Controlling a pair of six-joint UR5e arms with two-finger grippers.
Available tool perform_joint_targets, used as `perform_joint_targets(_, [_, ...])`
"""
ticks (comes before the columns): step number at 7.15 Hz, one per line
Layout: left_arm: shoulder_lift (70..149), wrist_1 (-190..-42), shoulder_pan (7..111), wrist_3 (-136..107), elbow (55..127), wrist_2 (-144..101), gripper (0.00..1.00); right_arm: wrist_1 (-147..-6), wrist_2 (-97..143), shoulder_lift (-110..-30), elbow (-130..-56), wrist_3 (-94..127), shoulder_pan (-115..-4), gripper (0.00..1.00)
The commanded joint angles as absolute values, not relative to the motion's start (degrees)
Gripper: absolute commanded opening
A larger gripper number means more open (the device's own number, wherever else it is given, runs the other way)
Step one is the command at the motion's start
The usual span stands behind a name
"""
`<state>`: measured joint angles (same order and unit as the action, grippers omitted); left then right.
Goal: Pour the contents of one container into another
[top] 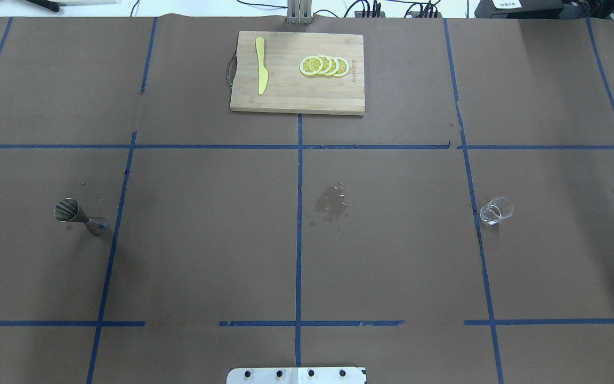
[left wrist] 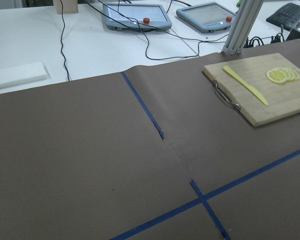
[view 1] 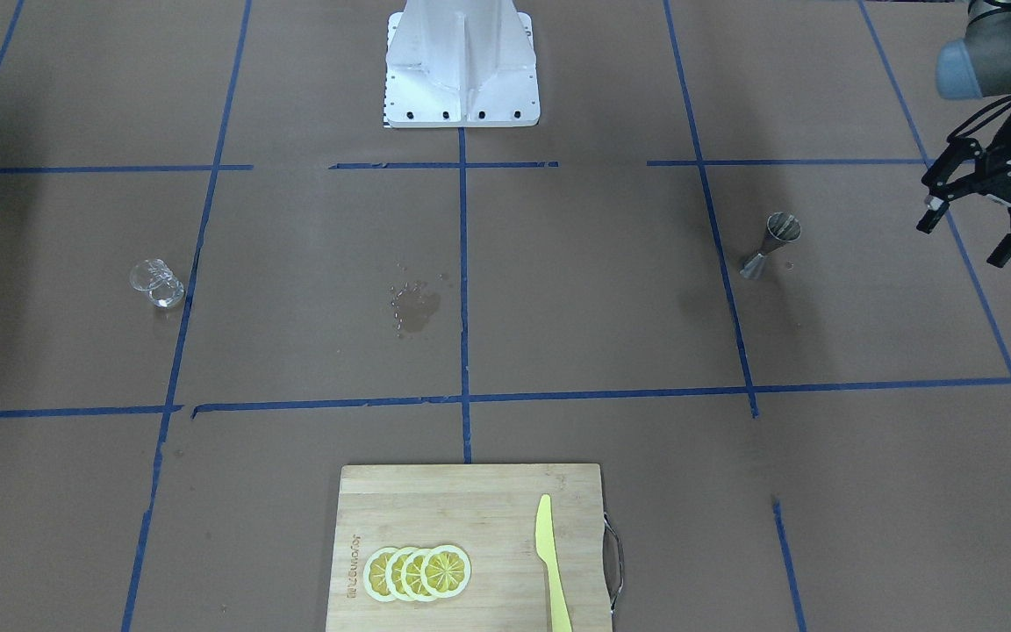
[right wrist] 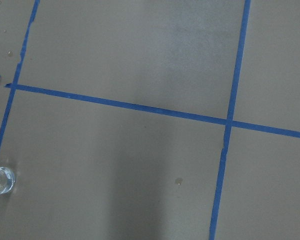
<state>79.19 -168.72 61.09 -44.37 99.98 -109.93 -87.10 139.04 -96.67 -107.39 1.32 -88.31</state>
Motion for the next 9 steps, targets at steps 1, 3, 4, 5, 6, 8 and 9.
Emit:
perform_joint_targets(1, [76.3, -170.6, 48.7, -49.9, 103.9, -89.8, 1.0, -87.1, 139.0, -97.2, -107.7, 1.3, -89.1, 1.0])
perform_joint_targets(3, [75.6, -170.7, 36.2, -53.8, 104.6, -69.4, 1.0, -87.1, 139.0, -97.5, -107.7, 1.3, -89.5, 1.0])
perform_joint_targets(4, [75.6, -170.7, 32.8, -54.1, 104.6, -62.7, 1.0, -87.1, 139.0, -97.5, -107.6, 1.4, -89.6, 1.0])
perform_joint_targets(5, [75.6, -170.6, 25.7, -54.4, 104.6, -51.3, 1.0, -87.1, 139.0, -97.6, -107.5, 1.3, -89.6, 1.0])
perform_joint_targets(6, [75.5, -170.6, 21.1, -55.1, 104.3, -44.8, 1.0, -87.1, 139.0, -97.6, -107.5, 1.4, -89.7, 1.0])
perform_joint_targets(8, [75.8, -170.6, 13.7, -55.5, 102.5, -33.3, 1.0, -87.1, 139.0, -97.6, -107.4, 1.4, -89.9, 1.0])
perform_joint_targets(9, [75.9, -170.7, 11.4, -55.7, 102.0, -30.4, 1.0, -87.1, 139.0, -97.6, -107.3, 1.4, -89.9, 1.0])
